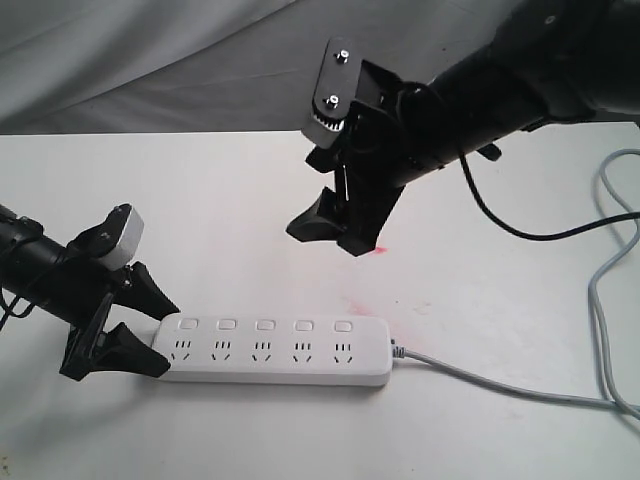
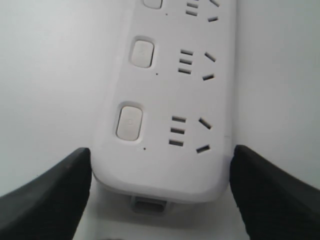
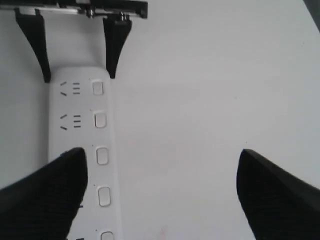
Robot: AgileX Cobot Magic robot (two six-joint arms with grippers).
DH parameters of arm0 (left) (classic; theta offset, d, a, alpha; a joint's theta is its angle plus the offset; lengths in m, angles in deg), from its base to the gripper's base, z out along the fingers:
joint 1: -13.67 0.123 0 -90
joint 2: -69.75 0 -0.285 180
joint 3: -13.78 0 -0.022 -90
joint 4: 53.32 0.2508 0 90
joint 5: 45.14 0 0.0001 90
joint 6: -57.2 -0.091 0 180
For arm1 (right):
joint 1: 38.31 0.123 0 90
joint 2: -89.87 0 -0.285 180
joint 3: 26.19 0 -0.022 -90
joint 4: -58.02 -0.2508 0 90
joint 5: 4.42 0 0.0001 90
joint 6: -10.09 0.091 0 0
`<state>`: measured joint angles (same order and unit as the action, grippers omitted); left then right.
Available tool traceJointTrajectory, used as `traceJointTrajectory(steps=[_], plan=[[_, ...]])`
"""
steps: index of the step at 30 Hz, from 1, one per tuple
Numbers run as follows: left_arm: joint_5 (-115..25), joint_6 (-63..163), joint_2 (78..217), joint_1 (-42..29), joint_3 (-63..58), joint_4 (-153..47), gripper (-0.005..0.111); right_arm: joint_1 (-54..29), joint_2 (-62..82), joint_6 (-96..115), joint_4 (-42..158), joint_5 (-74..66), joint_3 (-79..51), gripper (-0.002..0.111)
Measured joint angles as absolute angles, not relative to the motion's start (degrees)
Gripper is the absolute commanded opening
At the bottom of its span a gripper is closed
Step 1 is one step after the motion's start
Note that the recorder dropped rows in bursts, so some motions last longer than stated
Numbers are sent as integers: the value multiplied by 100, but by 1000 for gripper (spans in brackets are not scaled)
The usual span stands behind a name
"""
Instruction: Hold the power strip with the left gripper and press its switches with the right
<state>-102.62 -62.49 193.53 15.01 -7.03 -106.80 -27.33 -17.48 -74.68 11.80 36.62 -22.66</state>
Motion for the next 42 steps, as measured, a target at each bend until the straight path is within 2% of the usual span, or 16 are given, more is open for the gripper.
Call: traceJointTrajectory(steps=[18,20,24,36,42], plan=[[-10262,-6249,19353,1501,-703,-10680,23,-2733,100,-7279,302,3957,-2249,73],[-10262,-6249,19353,1501,-703,-10680,23,-2733,238,-7197,302,3971,-2249,66],[-10262,-6249,19353,1501,-703,-10680,23,-2733,574,-6885,472,4125,-2249,38],[-10262,-6249,19353,1501,-703,-10680,23,-2733,949,-6324,534,5062,-2249,0],[-10262,-6249,19353,1501,-703,-10680,23,-2733,949,-6324,380,5693,-2215,0]])
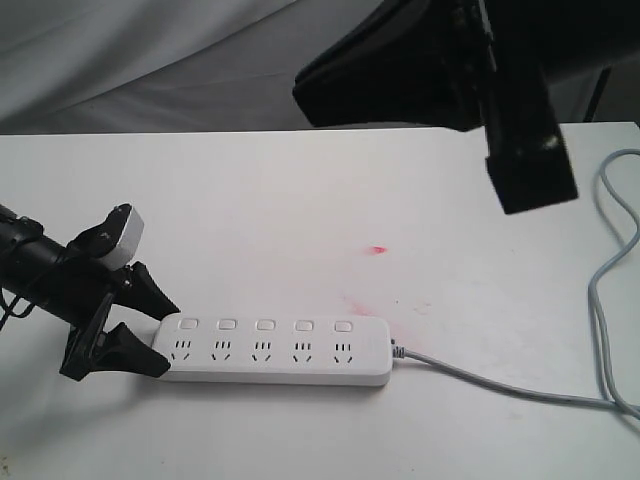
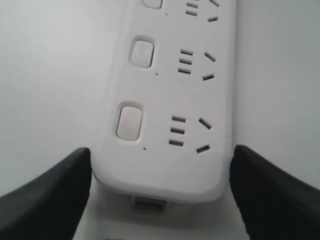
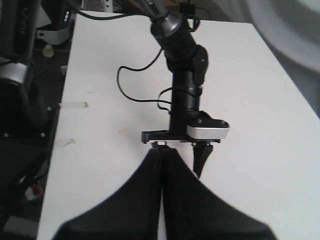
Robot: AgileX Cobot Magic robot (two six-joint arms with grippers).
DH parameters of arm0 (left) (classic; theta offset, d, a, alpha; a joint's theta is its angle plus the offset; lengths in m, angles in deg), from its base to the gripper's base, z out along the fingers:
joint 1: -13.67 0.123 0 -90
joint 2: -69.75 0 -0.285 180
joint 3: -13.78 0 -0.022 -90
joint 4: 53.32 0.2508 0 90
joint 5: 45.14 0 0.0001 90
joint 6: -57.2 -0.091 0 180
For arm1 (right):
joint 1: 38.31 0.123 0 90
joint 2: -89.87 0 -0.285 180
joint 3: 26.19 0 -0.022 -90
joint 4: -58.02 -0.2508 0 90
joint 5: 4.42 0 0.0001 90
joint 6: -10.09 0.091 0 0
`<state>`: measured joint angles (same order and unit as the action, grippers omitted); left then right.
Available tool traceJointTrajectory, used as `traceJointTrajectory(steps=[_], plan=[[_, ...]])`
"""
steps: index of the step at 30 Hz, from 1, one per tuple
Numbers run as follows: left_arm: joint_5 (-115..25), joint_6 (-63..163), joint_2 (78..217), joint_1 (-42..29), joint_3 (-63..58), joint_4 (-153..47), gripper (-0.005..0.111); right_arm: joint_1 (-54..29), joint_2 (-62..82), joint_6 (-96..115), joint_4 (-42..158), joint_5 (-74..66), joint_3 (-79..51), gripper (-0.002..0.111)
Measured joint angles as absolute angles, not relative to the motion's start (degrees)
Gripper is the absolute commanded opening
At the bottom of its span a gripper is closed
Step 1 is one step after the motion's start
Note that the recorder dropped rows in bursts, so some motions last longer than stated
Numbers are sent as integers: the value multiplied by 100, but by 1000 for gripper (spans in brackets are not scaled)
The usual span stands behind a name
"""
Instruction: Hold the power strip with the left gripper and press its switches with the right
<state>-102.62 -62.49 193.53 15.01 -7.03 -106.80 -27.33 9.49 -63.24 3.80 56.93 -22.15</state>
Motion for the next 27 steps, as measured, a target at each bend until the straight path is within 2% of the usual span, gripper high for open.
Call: traceJointTrajectory(steps=[6,14,20,27], plan=[[-10262,-6249,19353,1501,-703,-10680,23,-2733,952,-5624,434,6079,-2215,0],[-10262,-6249,19353,1501,-703,-10680,23,-2733,961,-4905,937,4888,-2313,0],[-10262,-6249,19353,1501,-703,-10680,23,-2733,1671,-3788,2316,4052,-2845,0],[-10262,-6249,19353,1501,-703,-10680,23,-2746,2334,-1477,4663,3735,-2642,0]])
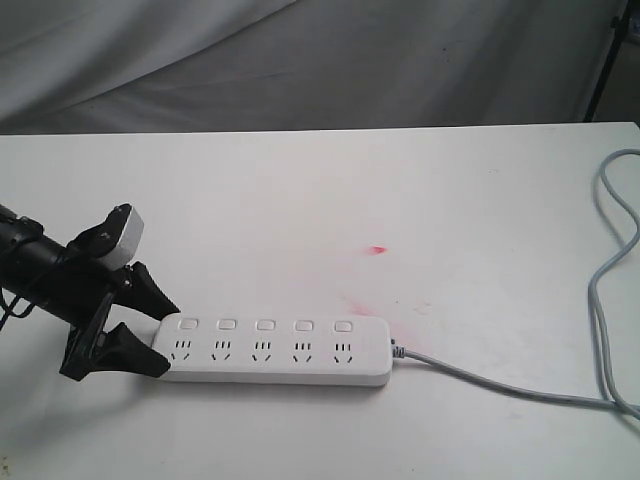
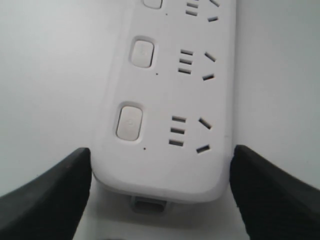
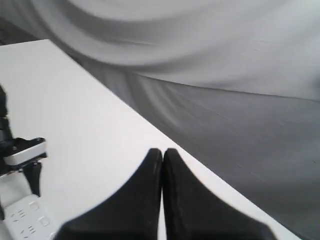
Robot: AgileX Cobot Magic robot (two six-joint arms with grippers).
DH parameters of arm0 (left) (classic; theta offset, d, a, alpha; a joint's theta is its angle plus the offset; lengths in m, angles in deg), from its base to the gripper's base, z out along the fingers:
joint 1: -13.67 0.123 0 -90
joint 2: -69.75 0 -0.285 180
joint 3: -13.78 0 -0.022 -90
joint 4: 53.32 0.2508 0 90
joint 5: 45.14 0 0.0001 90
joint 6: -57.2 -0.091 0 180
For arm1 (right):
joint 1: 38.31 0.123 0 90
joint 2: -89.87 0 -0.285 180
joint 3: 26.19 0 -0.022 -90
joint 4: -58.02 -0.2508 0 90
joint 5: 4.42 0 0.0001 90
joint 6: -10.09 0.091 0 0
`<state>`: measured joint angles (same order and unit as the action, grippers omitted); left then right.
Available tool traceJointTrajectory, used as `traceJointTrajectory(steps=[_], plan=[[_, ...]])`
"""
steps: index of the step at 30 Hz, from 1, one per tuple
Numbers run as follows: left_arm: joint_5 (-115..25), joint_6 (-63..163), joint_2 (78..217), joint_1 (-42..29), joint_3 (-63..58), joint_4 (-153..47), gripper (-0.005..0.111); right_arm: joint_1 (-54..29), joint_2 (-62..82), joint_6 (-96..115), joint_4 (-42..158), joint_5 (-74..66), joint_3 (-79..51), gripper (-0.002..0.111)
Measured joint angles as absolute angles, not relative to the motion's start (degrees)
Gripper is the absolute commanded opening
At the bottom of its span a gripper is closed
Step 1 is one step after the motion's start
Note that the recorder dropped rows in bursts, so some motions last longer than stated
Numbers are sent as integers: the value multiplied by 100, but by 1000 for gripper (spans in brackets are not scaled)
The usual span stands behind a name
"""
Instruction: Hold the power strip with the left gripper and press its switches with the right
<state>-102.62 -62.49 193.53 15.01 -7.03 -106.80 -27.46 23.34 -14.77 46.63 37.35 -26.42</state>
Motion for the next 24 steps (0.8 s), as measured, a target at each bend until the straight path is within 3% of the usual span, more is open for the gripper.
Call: traceJointTrajectory(steps=[6,16,24], plan=[[-10262,-6249,19353,1501,-703,-10680,23,-3106,3271,-116,5867,2933,-1400,0],[-10262,-6249,19353,1501,-703,-10680,23,-3994,5175,18,6003,1101,1135,0],[-10262,-6249,19353,1501,-703,-10680,23,-4501,6712,-23,6016,896,2423,0]])
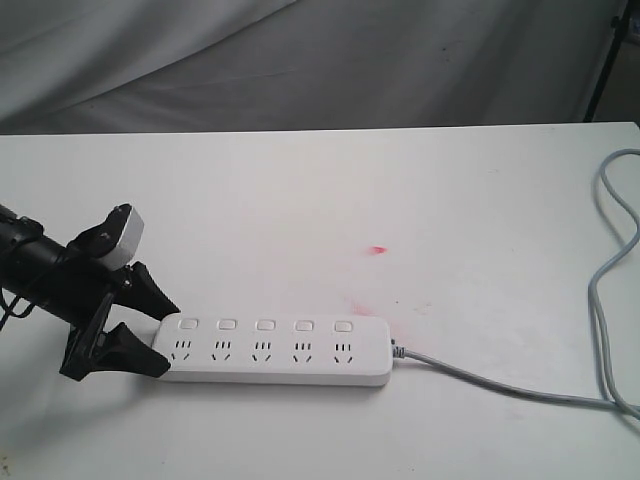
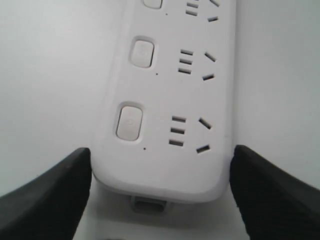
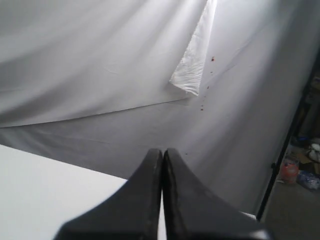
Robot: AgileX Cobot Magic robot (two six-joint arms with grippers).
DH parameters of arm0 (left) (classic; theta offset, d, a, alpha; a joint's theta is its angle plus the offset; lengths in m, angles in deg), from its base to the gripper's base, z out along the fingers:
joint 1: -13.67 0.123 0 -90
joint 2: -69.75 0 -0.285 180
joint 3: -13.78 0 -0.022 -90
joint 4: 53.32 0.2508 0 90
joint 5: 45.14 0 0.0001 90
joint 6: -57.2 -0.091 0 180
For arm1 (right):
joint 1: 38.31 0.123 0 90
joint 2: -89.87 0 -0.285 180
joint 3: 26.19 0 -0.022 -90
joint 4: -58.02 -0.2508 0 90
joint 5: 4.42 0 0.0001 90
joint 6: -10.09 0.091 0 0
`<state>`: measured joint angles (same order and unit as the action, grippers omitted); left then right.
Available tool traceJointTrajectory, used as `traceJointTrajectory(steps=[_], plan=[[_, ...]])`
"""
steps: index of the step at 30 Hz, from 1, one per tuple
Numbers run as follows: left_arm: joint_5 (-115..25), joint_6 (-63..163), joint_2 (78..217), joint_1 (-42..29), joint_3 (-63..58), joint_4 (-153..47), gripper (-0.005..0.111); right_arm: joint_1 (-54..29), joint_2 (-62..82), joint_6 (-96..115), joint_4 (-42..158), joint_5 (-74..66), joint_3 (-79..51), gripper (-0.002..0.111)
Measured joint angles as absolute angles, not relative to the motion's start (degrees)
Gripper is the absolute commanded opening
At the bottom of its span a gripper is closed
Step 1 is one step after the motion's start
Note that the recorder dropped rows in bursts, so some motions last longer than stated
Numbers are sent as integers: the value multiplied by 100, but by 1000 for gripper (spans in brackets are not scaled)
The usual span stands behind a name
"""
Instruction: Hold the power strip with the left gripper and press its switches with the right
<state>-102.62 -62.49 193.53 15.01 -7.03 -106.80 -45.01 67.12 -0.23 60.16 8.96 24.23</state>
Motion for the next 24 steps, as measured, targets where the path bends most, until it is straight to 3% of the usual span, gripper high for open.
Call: traceJointTrajectory(steps=[7,17,24], plan=[[-10262,-6249,19353,1501,-703,-10680,23,-4806,7586,55,6097,1397,2681,0],[-10262,-6249,19353,1501,-703,-10680,23,-4811,7687,660,6110,1884,2704,0],[-10262,-6249,19353,1501,-703,-10680,23,-4811,7697,724,6120,1314,3512,0]])
